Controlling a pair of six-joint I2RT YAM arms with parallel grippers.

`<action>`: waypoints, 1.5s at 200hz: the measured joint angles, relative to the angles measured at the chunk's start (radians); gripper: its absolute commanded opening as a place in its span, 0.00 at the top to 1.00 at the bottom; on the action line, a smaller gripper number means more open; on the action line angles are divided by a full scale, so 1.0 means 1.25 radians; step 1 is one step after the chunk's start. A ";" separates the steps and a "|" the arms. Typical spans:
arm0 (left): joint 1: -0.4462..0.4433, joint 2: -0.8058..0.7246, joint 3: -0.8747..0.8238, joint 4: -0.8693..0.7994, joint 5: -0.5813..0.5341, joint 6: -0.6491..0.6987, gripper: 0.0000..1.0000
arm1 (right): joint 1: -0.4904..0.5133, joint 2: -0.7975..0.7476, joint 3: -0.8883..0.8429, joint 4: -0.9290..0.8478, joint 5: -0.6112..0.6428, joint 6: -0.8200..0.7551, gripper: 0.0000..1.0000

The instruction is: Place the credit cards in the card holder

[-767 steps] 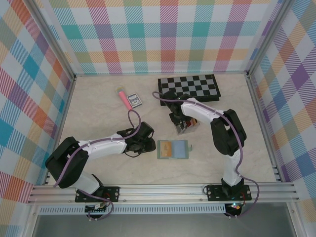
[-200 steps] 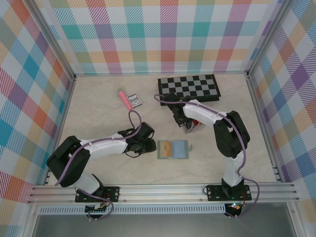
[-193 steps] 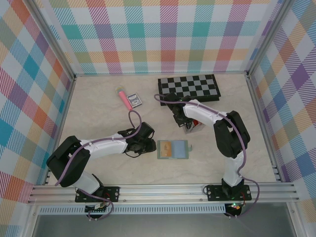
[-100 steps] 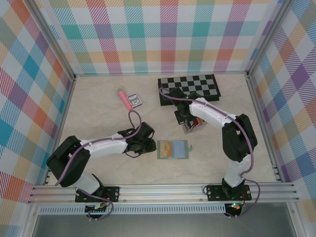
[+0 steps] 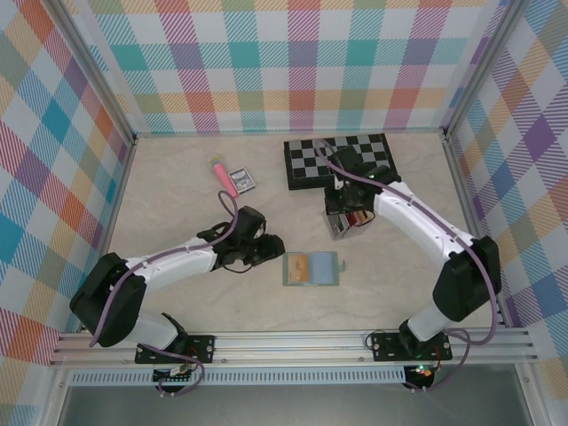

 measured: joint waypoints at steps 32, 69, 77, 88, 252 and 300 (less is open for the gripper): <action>0.045 -0.012 -0.001 0.125 0.116 -0.049 0.44 | -0.047 -0.089 -0.090 0.077 -0.180 0.064 1.00; 0.072 0.000 -0.001 0.295 0.229 -0.122 0.42 | -0.086 -0.171 -0.189 0.196 -0.388 0.165 1.00; 0.074 0.013 -0.001 0.335 0.250 -0.139 0.42 | -0.087 -0.177 -0.201 0.219 -0.420 0.183 1.00; 0.074 0.031 -0.001 0.379 0.273 -0.162 0.43 | -0.090 -0.182 -0.215 0.247 -0.457 0.206 1.00; 0.088 0.062 0.002 0.574 0.353 -0.250 0.94 | -0.146 -0.188 -0.316 0.424 -0.667 0.327 1.00; 0.088 0.045 -0.001 0.587 0.359 -0.251 1.00 | -0.151 -0.186 -0.330 0.419 -0.668 0.323 0.83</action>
